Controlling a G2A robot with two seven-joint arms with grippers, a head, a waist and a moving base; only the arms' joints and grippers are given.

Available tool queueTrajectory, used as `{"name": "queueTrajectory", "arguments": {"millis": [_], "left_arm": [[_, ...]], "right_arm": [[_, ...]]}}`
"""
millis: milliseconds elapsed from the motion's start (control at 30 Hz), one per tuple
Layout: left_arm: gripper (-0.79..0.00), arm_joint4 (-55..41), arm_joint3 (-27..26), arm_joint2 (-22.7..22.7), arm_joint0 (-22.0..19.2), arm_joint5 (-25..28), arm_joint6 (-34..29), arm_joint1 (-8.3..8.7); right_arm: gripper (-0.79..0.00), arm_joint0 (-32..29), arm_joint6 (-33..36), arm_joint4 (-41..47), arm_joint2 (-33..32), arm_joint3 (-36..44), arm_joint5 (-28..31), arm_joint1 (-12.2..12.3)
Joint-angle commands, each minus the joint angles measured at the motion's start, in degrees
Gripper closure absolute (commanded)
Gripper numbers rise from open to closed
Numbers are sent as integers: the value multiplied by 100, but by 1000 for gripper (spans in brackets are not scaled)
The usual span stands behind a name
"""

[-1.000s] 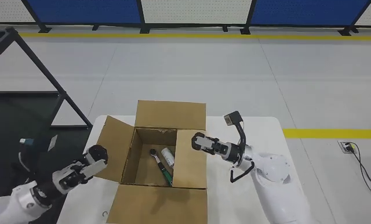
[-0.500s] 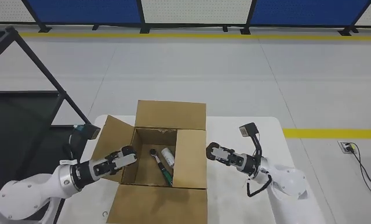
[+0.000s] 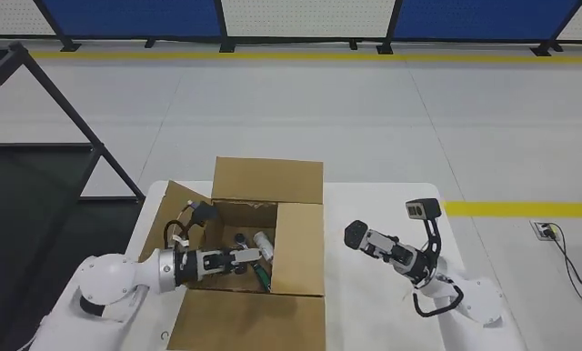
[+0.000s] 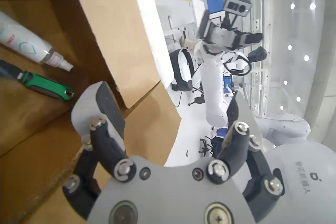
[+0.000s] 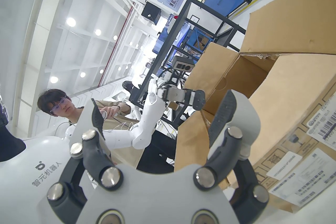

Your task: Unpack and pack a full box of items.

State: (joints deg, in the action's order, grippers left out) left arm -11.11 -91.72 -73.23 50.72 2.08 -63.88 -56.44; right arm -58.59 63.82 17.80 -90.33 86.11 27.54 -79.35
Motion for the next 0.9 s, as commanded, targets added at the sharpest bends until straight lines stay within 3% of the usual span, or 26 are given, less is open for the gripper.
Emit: {"name": "queueTrajectory", "arguments": {"millis": [0, 300, 433, 600, 867], "left_arm": [[-785, 115, 310, 366, -251, -2, -1, -56], [-785, 26, 1440, 1535, -1106, 269, 344, -397], [-785, -76, 1630, 1815, -1377, 397, 486, -527], [-785, -268, 1396, 1751, -1490, 497, 531, -559], [-785, -442, 529, 1540, -1479, 344, 745, -553]], "right_arm": [[-785, -143, 37, 92, -112, 98, 36, 38], [-785, -509, 113, 286, -351, 375, 108, 175], [-785, -572, 174, 331, -381, 405, 141, 228], [-785, -564, 400, 357, -329, 419, 177, 295], [-785, -514, 799, 733, -325, 430, 299, 402]]}}
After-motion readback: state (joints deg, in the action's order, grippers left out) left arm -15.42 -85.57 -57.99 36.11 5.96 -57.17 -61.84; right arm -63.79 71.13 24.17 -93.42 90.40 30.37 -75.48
